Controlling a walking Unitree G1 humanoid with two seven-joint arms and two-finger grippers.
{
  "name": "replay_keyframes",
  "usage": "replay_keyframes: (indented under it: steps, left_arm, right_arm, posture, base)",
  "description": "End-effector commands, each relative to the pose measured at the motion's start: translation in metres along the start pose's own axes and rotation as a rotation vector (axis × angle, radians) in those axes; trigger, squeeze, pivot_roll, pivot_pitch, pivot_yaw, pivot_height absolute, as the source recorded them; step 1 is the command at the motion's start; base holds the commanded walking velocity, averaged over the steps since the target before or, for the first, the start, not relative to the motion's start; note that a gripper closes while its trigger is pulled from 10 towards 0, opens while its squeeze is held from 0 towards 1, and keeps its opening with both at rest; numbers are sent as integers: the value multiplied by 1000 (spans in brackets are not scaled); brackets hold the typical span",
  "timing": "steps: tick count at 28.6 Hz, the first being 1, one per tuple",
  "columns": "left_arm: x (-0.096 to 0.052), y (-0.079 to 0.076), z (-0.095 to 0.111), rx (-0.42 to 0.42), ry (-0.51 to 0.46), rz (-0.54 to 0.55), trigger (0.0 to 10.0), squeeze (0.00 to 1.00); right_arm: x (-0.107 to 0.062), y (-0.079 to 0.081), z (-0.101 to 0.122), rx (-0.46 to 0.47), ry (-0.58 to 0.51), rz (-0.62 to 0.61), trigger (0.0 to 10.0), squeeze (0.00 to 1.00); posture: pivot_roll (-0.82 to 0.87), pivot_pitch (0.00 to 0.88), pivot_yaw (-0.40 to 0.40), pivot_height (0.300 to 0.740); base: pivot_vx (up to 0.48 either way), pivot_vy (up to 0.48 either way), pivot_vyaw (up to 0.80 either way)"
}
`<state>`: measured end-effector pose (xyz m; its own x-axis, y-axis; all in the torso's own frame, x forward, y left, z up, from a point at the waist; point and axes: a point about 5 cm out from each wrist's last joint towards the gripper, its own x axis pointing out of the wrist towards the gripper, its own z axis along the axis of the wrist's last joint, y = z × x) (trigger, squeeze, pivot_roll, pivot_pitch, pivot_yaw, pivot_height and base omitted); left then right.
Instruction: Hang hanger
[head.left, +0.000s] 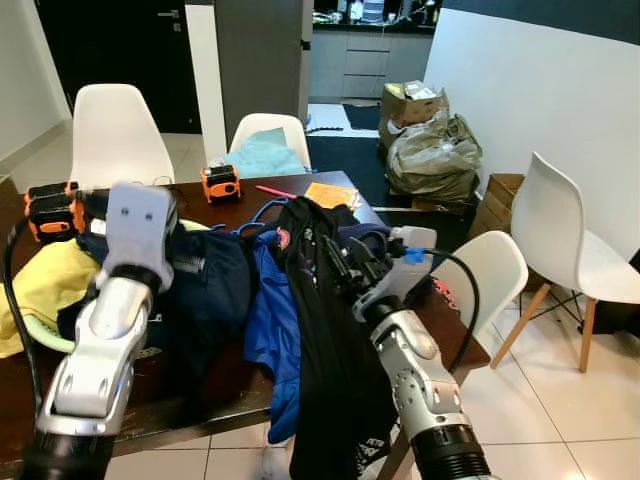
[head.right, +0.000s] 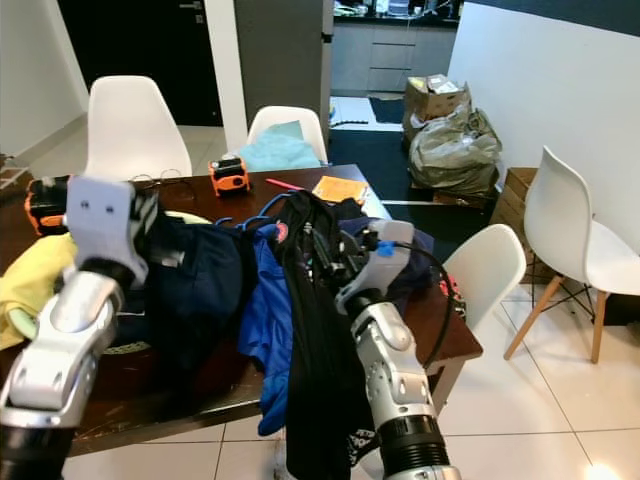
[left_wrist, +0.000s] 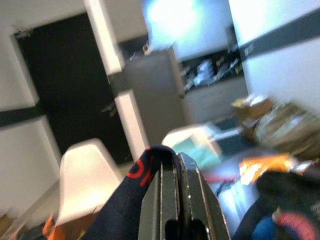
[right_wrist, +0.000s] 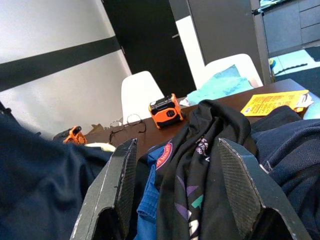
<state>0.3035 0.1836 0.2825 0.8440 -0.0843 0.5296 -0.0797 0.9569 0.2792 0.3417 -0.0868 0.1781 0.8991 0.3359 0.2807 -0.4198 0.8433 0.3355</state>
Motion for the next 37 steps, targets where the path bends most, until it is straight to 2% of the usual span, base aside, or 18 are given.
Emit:
replay_keyframes:
  steps: [1,2,3,5,8,13,15,16,17,19,23,25,27,30,33,35,36,37]
  left_arm:
    - [2,-7,15,14,-84,-52,10000,0]
    - [4,-11,24,17,-131,-80,10000,0]
    - [4,-11,24,17,-131,-80,10000,0]
    - [5,-12,21,51,-102,-62,10000,0]
    - [3,-7,12,28,-48,-7,10000,0]
    - [4,-9,12,18,-47,-40,10000,0]
    - [4,-9,8,36,-16,-36,10000,0]
    - [3,-2,-7,31,79,22,10000,0]
    - [3,-2,-7,31,79,22,10000,0]
    - [2,4,-16,-2,147,62,10000,0]
    - [3,4,-20,3,188,46,10000,0]
    - [1,5,-26,-42,239,73,10000,0]
    - [0,5,-27,-50,241,85,10000,0]
    - [1,0,-22,-70,202,50,10000,0]
    - [5,-5,-13,-40,147,24,10000,0]
    - [9,-10,5,-23,25,-9,10000,0]
    - [9,-10,5,-23,25,-9,10000,0]
    - [12,-13,17,-5,-53,-36,10000,0]
  right_arm:
    - [1,1,2,14,-19,0,10000,0]
    - [1,1,3,21,-25,-3,10000,0]
    - [1,1,3,21,-25,-3,10000,0]
    - [1,1,3,26,-25,-5,10000,0]
    - [1,1,2,27,-21,-2,10000,0]
    - [1,1,1,33,-16,3,10000,0]
    - [1,1,0,33,-11,7,10000,0]
    - [2,2,-1,28,0,13,10000,0]
    - [2,2,-1,28,0,13,10000,0]
    - [2,1,-3,24,8,15,10000,0]
    - [2,1,-4,27,16,19,10000,0]
    - [3,3,-4,26,24,31,10000,0]
    - [4,4,-4,26,25,34,10000,0]
    - [6,4,-2,29,20,38,10000,0]
    - [8,2,4,24,-12,22,10000,0]
    - [10,-2,12,54,-53,-14,10000,0]
    - [10,-2,12,54,-53,-14,10000,0]
    - [11,-5,17,74,-76,-33,10000,0]
  posture:
    - [126,31,-47,740]
    - [126,31,-47,740]
    - [126,31,-47,740]
    - [128,31,-45,740]
    - [126,31,-44,740]
    - [133,28,-50,740]
    - [134,27,-49,740]
    - [132,27,-48,740]
    - [132,27,-48,740]
    - [138,27,-55,740]
    - [143,24,-59,740]
    - [143,25,-61,740]
    - [143,24,-62,740]
    - [144,25,-63,740]
    - [142,23,-58,740]
    - [137,22,-54,740]
    - [137,22,-54,740]
    - [134,22,-52,740]
  base:
    - [0,0,0]
    - [0,0,0]
    - [0,0,0]
    - [0,0,0]
    - [0,0,0]
    - [0,0,0]
    - [0,0,0]
    - [0,0,0]
    - [0,0,0]
    - [0,0,0]
    - [0,0,0]
    - [0,0,0]
    - [0,0,0]
    - [0,0,0]
    - [0,0,0]
    - [0,0,0]
    - [0,0,0]
    - [0,0,0]
